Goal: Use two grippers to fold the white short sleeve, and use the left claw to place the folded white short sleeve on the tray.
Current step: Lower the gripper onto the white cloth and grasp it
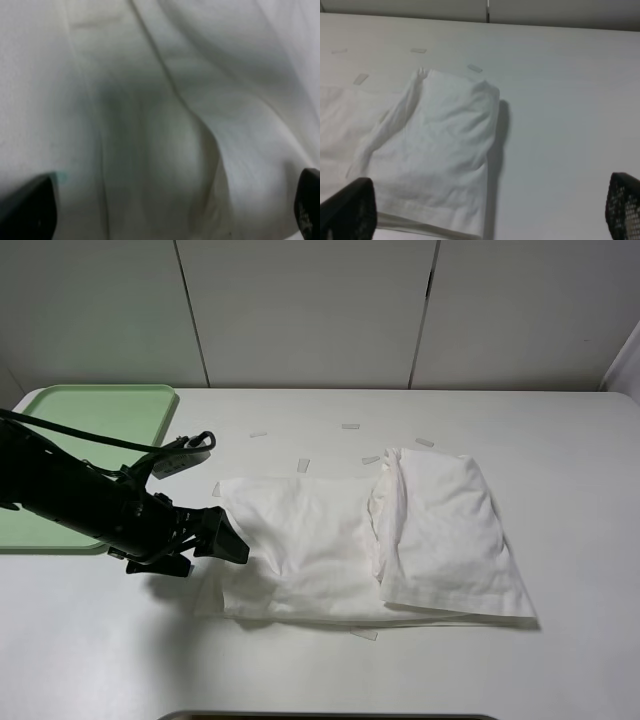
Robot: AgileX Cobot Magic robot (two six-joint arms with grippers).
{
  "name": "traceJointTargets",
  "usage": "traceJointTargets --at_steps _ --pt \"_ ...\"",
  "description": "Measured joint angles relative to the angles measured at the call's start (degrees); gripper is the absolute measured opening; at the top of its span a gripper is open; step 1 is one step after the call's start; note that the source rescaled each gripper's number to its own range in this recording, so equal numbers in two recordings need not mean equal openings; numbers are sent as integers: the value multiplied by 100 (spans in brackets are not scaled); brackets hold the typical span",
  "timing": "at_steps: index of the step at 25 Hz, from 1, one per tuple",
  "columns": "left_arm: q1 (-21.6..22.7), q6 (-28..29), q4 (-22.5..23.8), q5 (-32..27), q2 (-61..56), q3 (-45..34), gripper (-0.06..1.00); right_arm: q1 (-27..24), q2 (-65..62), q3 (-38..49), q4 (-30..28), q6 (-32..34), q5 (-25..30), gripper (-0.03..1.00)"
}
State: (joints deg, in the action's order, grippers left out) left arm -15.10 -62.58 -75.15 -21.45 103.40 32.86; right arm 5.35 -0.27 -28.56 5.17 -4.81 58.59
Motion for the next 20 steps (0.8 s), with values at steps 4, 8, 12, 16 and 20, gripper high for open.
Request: traceJointTargets --at_steps 4,8,12,16,20 --pt "0 6 -27 0 0 0 95 0 0 0 0 0 0 100" --pt "-31 6 -86 115 5 57 94 0 0 0 0 0 0 100" --pt "-194 0 -277 191 46 120 92 0 0 0 0 0 0 100" --pt "-369 -16 -506 161 267 271 89 0 0 0 0 0 0 100" --pt "-545 -23 -667 -157 585 537 87 0 0 0 0 0 0 100"
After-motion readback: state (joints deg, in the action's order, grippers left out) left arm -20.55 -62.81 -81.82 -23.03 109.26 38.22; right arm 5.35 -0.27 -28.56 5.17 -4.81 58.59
